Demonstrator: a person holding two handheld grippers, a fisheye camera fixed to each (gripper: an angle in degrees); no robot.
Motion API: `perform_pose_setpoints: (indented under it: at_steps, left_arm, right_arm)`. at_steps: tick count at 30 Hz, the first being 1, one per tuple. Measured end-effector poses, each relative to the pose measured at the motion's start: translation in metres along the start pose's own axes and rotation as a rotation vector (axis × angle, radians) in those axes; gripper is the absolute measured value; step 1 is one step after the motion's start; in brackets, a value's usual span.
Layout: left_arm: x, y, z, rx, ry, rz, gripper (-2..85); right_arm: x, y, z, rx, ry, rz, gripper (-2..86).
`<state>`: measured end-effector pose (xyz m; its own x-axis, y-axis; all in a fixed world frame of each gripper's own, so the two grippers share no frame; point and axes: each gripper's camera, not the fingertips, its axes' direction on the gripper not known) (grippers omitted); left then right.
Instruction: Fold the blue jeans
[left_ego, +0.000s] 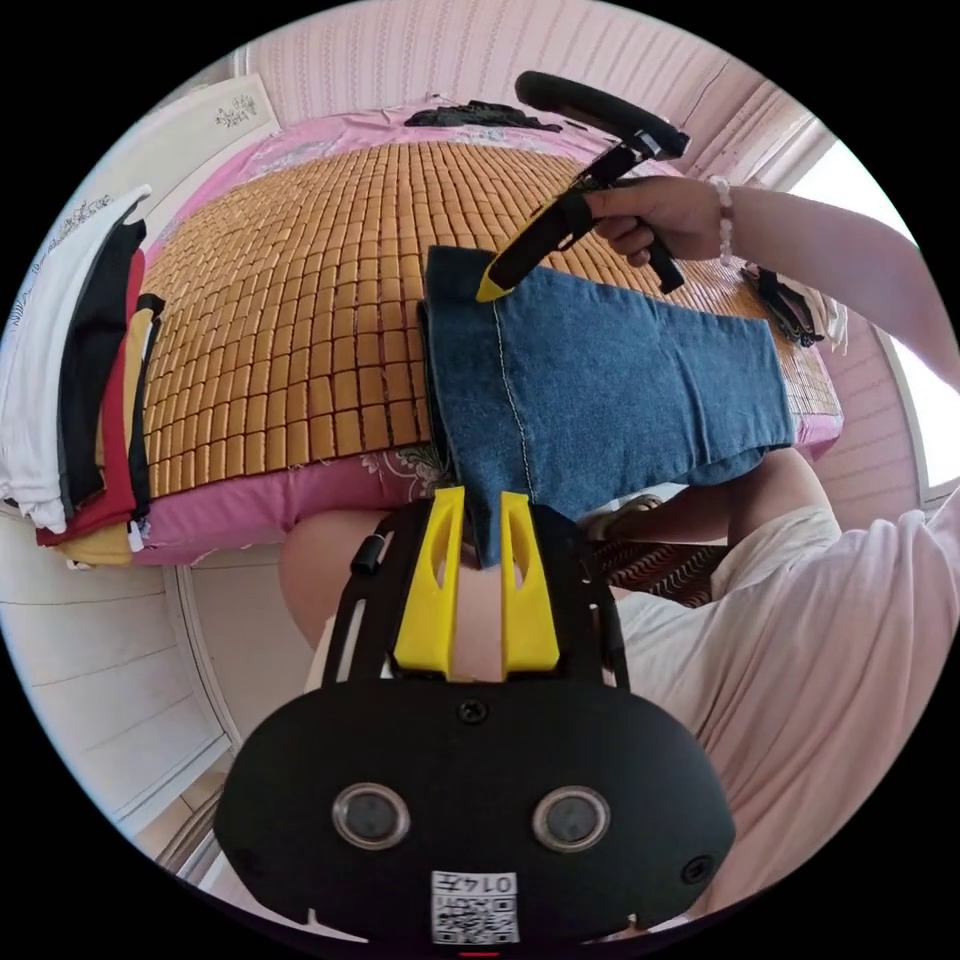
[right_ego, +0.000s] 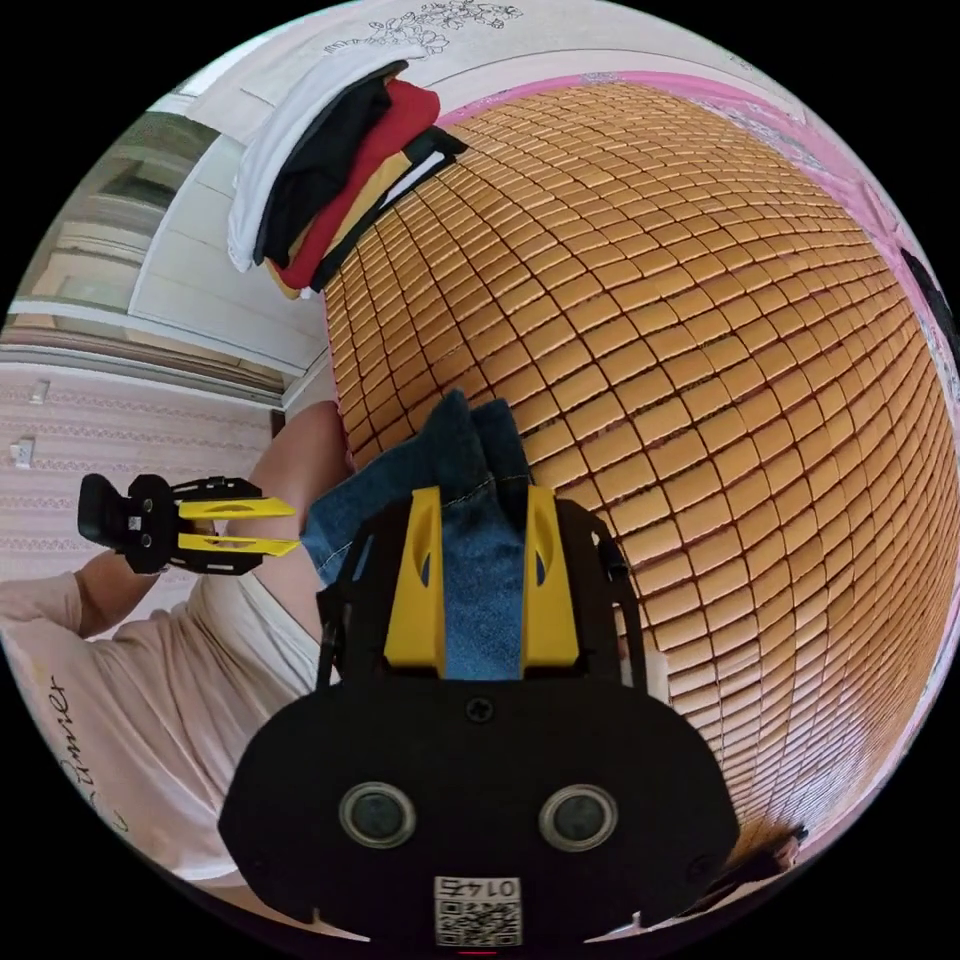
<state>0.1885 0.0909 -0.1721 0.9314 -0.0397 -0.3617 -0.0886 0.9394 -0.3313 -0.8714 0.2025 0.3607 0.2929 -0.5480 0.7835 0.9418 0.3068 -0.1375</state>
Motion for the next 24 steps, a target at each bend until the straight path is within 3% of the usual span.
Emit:
perform_pose_setpoints:
  at_steps: [4,10,14,18,23,24]
  left_arm:
    - [-0.003,-0.012,0.003,0.024,0.021,-0.042,10.2]
    - [0.012,-0.039,-0.003,0.03,-0.061,-0.029,9.6]
    - [0.028,-0.044,-0.012,0.096,-0.101,0.016,8.6]
    - [0.063,-0.056,0.014,0.093,0.023,0.16,1.0]
    - [0.1,-0.085,0.063,-0.053,-0.072,0.262,-0.8]
    - [0.1,-0.093,0.065,-0.075,-0.053,0.272,-0.9]
  right_arm:
    - [-0.017,0.008,-0.027,0.058,0.038,-0.149,4.7]
    - [0.0,-0.01,-0.007,0.025,0.139,0.049,4.8]
    - [0.0,0.063,-0.032,0.164,0.313,0.106,0.8]
    - [-0.001,0.171,-0.012,0.011,0.526,0.259,-0.1]
    - [-0.007,0.234,0.047,-0.171,0.431,0.414,-0.3]
    - [-0.009,0.235,0.047,-0.116,0.452,0.435,-0.3]
